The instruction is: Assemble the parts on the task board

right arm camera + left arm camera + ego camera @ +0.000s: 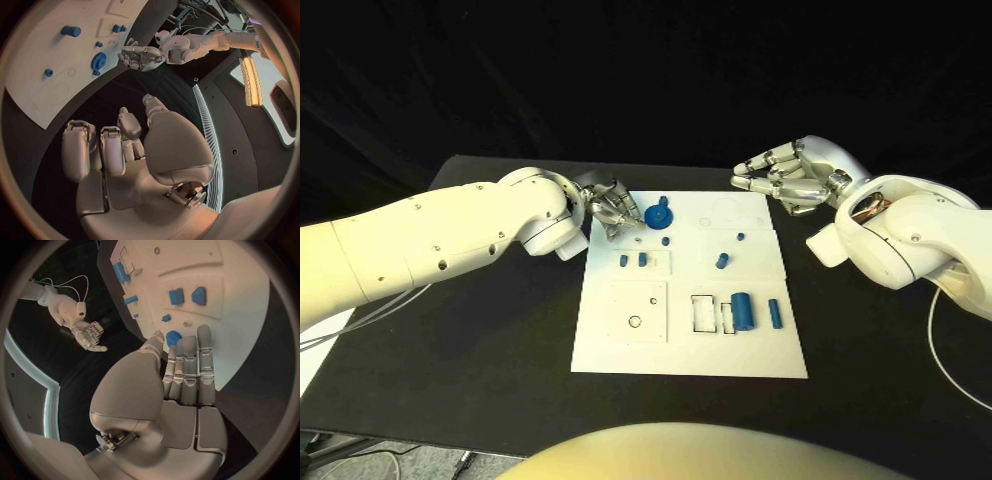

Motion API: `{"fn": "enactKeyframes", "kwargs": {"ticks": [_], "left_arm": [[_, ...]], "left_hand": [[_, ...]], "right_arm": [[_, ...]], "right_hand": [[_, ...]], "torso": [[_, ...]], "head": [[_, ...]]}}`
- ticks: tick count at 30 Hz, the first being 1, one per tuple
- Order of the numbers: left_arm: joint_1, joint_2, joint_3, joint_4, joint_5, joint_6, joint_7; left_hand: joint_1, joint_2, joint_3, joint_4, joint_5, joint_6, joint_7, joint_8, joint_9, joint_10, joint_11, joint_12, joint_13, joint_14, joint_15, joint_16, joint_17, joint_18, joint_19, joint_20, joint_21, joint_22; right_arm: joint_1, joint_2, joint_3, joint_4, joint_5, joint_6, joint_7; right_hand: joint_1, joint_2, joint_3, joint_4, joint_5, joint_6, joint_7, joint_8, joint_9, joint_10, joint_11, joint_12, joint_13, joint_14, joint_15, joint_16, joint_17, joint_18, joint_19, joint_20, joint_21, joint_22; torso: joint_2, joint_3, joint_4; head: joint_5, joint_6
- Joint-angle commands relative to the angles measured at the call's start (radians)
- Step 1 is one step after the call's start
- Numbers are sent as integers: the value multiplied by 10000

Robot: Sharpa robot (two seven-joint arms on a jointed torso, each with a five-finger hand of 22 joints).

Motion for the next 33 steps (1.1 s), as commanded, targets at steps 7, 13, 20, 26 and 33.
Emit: {"fn": "enactKeyframes", "kwargs": {"ticks": [7,13,20,26,33], "left_arm": [[-90,537,-143,-255,-3141,-827,3184],[-128,1011,-197,-646,-4711,-300,2346],[-208,1445,-244,-1063,-5707,389,1688],[-304,1727,-252,-1341,-5999,803,1476],[-351,1797,-251,-1391,-6062,929,1377]], "left_hand": [[805,-669,798,-530,-141,1032,-336,-1918,-1633,636,101,-1968,-2361,109,2,-590,-829,100,212,-25,-409,-349],[298,-764,653,-326,-197,1948,-194,-2502,-2093,1148,3,-2392,-3106,2589,-113,3541,2584,-210,2239,-128,1982,1501],[164,-800,538,-189,-219,2439,-222,-2842,-2335,1742,-120,-2580,-3465,3224,-202,5044,4015,-604,3292,-244,4289,3590],[185,-730,571,-140,-205,2687,-251,-3006,-2442,2077,-180,-2708,-3625,3344,-258,5246,4118,-765,3617,-298,5157,4407],[66,-765,536,-41,-213,2888,-256,-3126,-2516,2281,-194,-2864,-3735,3372,-291,5148,3841,-863,3796,-331,5649,4876]], "right_arm": [[-6,38,0,-21,-76,137,19],[-7,58,0,-35,-79,102,23],[-9,69,0,-41,-131,94,31],[-12,77,0,-48,-145,90,33],[-14,74,0,-48,-153,84,23]], "right_hand": [[-20,20,-59,16,55,36,-3,50,15,-34,-11,22,-2,799,-52,-32,1616,36,-50,3,-66,-3],[-5,83,-56,31,80,40,-4,53,15,-28,-12,33,0,801,-54,-29,1622,34,-44,1,-62,7],[-1,102,-52,36,86,42,-5,55,16,-26,-13,38,2,801,-55,-32,1619,35,-45,1,-63,5],[8,123,-48,37,93,43,-5,55,16,-26,-14,37,0,801,-55,-32,1619,35,-45,0,-63,5],[8,123,-48,37,93,43,-5,55,16,-26,-14,37,0,801,-55,-32,1619,35,-45,0,-63,5]], "torso": [[3,5,-26],[9,0,-21],[16,4,-21],[11,6,-18],[3,11,-6]], "head": [[-55,131],[-109,143],[-150,126],[-180,111],[-201,88]]}}
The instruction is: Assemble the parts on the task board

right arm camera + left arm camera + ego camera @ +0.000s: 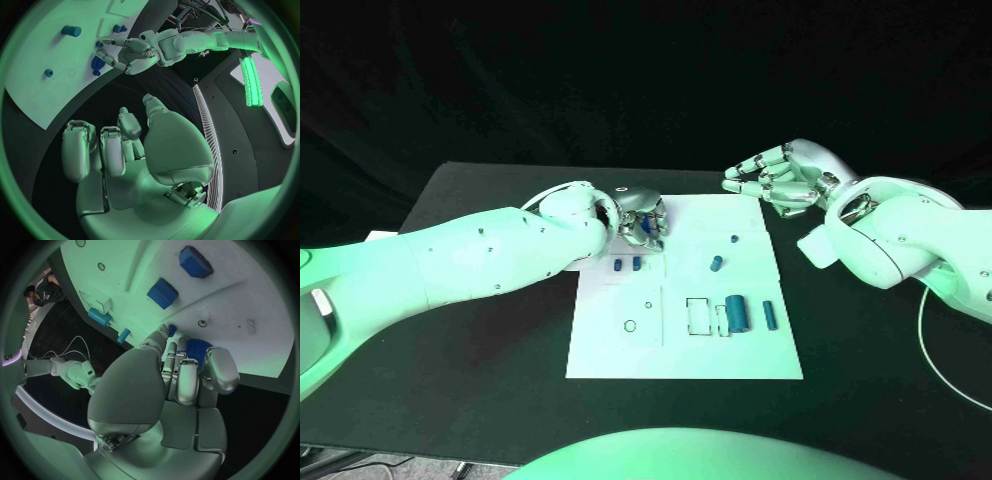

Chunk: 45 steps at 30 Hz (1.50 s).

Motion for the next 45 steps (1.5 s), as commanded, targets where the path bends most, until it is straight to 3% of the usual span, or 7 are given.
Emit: {"fn": "enactKeyframes", "kwargs": {"ticks": [1,17,33,39,45], "left_arm": [[-15,31,7,-3,-349,416,-234],[-35,162,8,-95,-269,376,-200],[-76,229,9,-96,-195,614,-168],[-77,248,9,-119,-189,816,-235],[-78,268,11,-136,-186,624,-171]], "left_hand": [[-122,-3,0,79,-54,109,-9,-62,-18,92,-3,-59,-25,294,-79,-87,-90,-165,100,11,100,99],[193,252,395,-4,-24,420,-49,-241,-122,471,-65,-299,-152,319,-131,-95,-246,-218,159,-35,392,411],[229,178,705,-64,-26,555,-46,-453,-222,625,-60,-635,-244,313,-134,-107,-394,-249,170,-44,540,587],[481,246,1178,-271,-4,729,-25,-546,-264,781,-50,-850,-254,306,-142,-89,-449,-247,147,-39,550,624],[662,288,1920,-640,0,1233,-42,-514,-249,1338,-126,-974,-197,302,-200,-64,-531,-272,171,-82,698,790]], "right_arm": [[-8,7,1,4,-129,81,22],[-8,14,1,4,-135,104,4],[-8,13,1,23,-144,130,-10],[-8,4,1,36,-156,145,-24],[-7,-1,1,52,-168,152,-31]], "right_hand": [[8,124,-20,10,51,43,-5,56,17,-27,-14,37,-1,801,-55,-32,1612,34,-44,0,-63,4],[20,149,-17,11,58,45,-6,57,17,-18,-15,53,9,800,-56,-39,1604,33,-42,-1,-61,10],[27,160,-19,12,62,49,-7,59,18,-2,-16,84,30,803,-57,-30,1617,33,-41,-1,-61,9],[27,160,-19,12,62,49,-7,59,18,-2,-16,84,30,803,-57,-30,1617,33,-41,-1,-61,9],[35,168,-20,10,65,55,-8,63,19,9,-17,103,42,803,-57,-32,1614,33,-40,-2,-60,13]], "torso": [[-12,2,12],[-9,-4,6],[-12,9,-3],[-11,9,10],[-15,2,9]], "head": [[-15,-12],[-19,-56],[-37,-63],[-50,-63],[-54,-74]]}}
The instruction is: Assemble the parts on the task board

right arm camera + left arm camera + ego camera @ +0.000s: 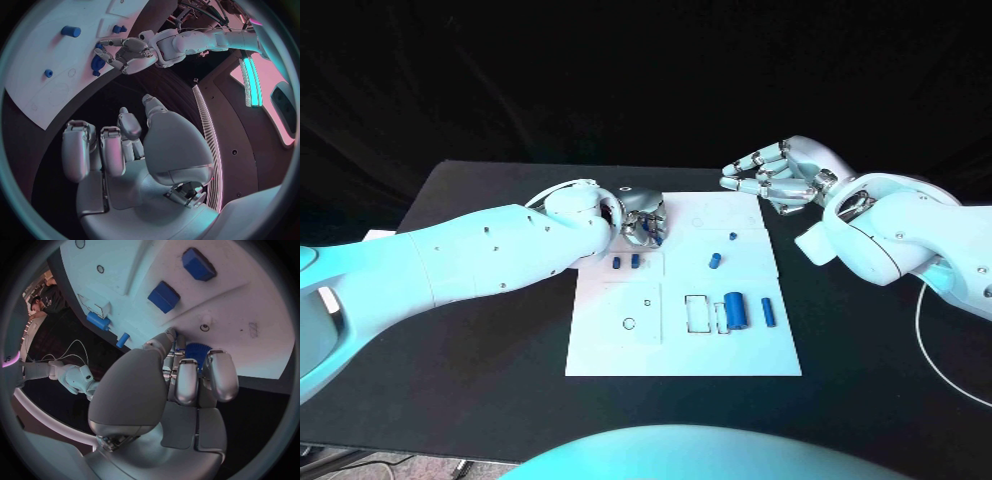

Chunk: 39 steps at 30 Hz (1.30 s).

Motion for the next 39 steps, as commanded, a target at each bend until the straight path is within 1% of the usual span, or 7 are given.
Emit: {"fn": "enactKeyframes", "kwargs": {"ticks": [1,7,12,20,24,31,39], "left_arm": [[-48,29,-33,5,32,165,47],[-48,-24,1,55,137,-224,88],[-48,-182,48,248,428,-494,103],[-45,-645,271,770,807,-786,145],[-45,-879,338,952,959,-877,137],[-45,-1229,376,1143,1189,-585,13],[-46,-1481,377,1188,1244,-109,-136]], "left_hand": [[85,4,277,-147,-2,249,-12,34,35,265,-47,-38,46,279,-87,-16,-106,-178,80,-58,118,104],[-121,-85,752,-394,-9,477,-9,-38,15,536,-76,-211,76,264,-106,-43,-265,-201,100,-92,223,223],[-390,-200,1067,-579,-22,530,15,-169,-27,617,-51,-416,86,257,-94,-26,-337,-205,91,-82,245,267],[-873,-349,1086,-537,-59,564,24,-282,-58,658,-46,-599,93,239,-73,-44,-466,-211,102,-63,283,322],[-896,-353,1085,-535,-59,568,22,-288,-59,663,-46,-610,93,238,-74,-47,-478,-212,103,-63,286,326],[-940,-370,1085,-539,-59,575,21,-303,-62,663,-46,-640,93,234,-76,-53,-504,-210,103,-63,280,323],[-1028,-412,1067,-541,-64,578,13,-333,-69,661,-44,-693,92,227,-75,-62,-544,-208,102,-61,274,324]], "right_arm": [[-6,3,1,24,-125,140,-3],[-6,2,1,25,-129,133,1],[-6,4,1,21,-130,131,5],[-6,-4,1,15,-130,131,7],[-6,-11,1,12,-130,136,7],[-6,-25,1,7,-130,147,5],[-6,-42,1,11,-130,148,0]], "right_hand": [[-19,115,-21,11,67,55,-8,63,14,8,-18,48,15,803,-57,-32,1620,33,-40,-2,-60,12],[-19,115,-21,11,67,55,-8,63,14,8,-18,48,15,803,-57,-32,1620,33,-40,-2,-60,12],[-11,120,-20,8,74,60,-9,65,15,9,-19,50,16,802,-58,-33,1618,33,-38,-2,-58,16],[-11,120,-20,8,74,60,-9,65,15,9,-19,50,16,802,-58,-33,1618,33,-38,-2,-58,16],[-11,120,-20,8,74,60,-9,65,15,9,-19,50,16,802,-58,-33,1618,33,-38,-2,-58,16],[-11,120,-20,8,74,60,-9,65,15,9,-19,50,16,802,-58,-33,1618,33,-38,-2,-58,16],[-11,120,-20,8,74,60,-9,65,15,9,-19,50,16,802,-58,-33,1618,33,-38,-2,-58,16]], "torso": [[-3,-5,-1],[-6,-10,-1],[-13,-13,9],[-10,-16,27],[-3,-14,19],[0,-17,-1],[-13,-2,20]], "head": [[-1,-4],[-7,6],[-24,29],[-55,64],[-45,71],[-69,36],[-61,8]]}}
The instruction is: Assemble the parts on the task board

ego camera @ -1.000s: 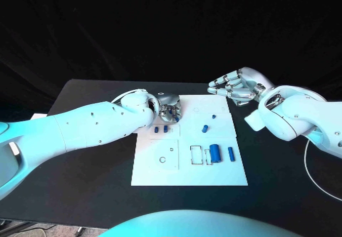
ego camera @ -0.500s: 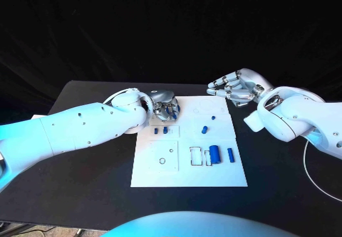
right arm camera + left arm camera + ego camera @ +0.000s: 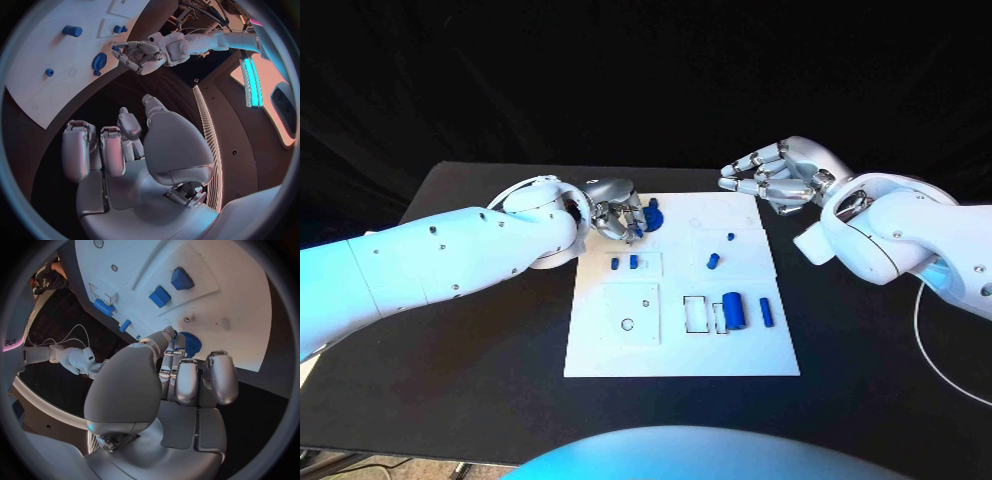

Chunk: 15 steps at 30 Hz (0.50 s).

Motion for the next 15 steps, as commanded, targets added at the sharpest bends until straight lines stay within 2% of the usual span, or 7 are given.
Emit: {"fn": "enactKeyframes", "kwargs": {"ticks": [1,15], "left_arm": [[1,-60,7,40,194,500,-127],[-2,-240,-2,20,202,879,-309]], "left_hand": [[-79,7,-8,68,-29,86,13,-45,0,33,21,-55,-8,240,-60,-63,-14,-76,65,-25,13,123],[-109,-4,-14,66,-30,88,4,-57,-3,36,18,-76,-8,237,-60,-65,-25,-76,64,-24,11,124]], "right_arm": [[-7,-4,1,16,-100,133,9],[-7,-35,1,36,-100,125,4]], "right_hand": [[-11,120,-21,8,34,60,-10,66,9,8,-21,50,12,802,-58,-33,1613,32,-38,-2,-58,16],[-11,120,-21,8,34,60,-10,66,9,8,-21,50,12,802,-58,-33,1613,32,-38,-2,-58,16]], "torso": [[-6,11,3],[-3,11,-5]], "head": [[23,-19],[108,-52]]}}
